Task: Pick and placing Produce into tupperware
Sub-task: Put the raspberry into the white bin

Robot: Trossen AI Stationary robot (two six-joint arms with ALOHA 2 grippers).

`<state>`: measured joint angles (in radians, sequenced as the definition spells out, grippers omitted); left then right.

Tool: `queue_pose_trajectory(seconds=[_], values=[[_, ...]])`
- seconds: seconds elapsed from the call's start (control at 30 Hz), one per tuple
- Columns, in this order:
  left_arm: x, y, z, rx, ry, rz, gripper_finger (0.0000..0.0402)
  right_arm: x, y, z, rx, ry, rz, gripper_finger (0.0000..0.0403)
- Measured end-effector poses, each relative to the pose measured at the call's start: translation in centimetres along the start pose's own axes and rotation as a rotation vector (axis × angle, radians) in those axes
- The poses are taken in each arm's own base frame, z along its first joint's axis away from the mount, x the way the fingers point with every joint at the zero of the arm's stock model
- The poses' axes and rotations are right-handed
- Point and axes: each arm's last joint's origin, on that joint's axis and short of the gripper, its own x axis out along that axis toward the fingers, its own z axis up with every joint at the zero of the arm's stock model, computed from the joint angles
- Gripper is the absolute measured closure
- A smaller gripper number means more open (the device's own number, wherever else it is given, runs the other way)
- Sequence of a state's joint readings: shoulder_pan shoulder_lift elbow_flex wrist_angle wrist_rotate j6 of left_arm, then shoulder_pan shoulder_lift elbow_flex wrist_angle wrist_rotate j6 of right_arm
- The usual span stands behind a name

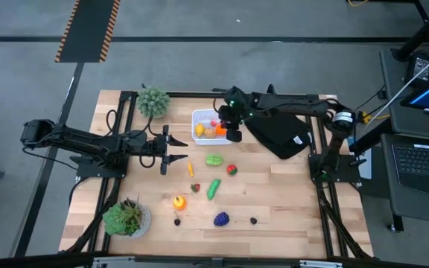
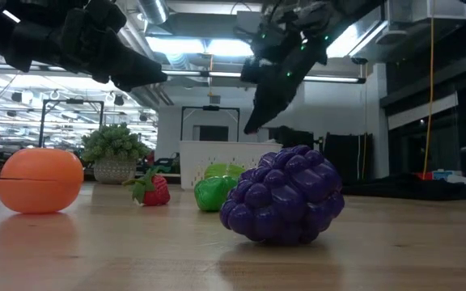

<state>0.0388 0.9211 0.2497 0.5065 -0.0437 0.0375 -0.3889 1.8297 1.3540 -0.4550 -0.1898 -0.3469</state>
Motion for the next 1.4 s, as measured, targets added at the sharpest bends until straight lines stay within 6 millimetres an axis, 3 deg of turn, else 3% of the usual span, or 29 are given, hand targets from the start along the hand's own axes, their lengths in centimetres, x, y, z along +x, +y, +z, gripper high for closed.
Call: queue_pose_trajectory(seconds=[0.27, 0.4, 1.4], values=[[0.0, 0.0, 0.0, 0.000, 0.000, 0.000, 0.0220, 3.7, -0.1, -1.4, 0.016, 0.059, 0.076, 0.0301], [0.0, 0.0, 0.0, 0.000, 0.000, 0.000, 0.0217, 4.5, 0.0, -1.9, 0.022, 0.076, 0.104, 0.0305], [0.0, 0.0, -0.2, 0.001, 0.025, -0.001, 0.0220, 4.8, 0.0, -1.7, 0.097, 0.064, 0.094, 0.0280]])
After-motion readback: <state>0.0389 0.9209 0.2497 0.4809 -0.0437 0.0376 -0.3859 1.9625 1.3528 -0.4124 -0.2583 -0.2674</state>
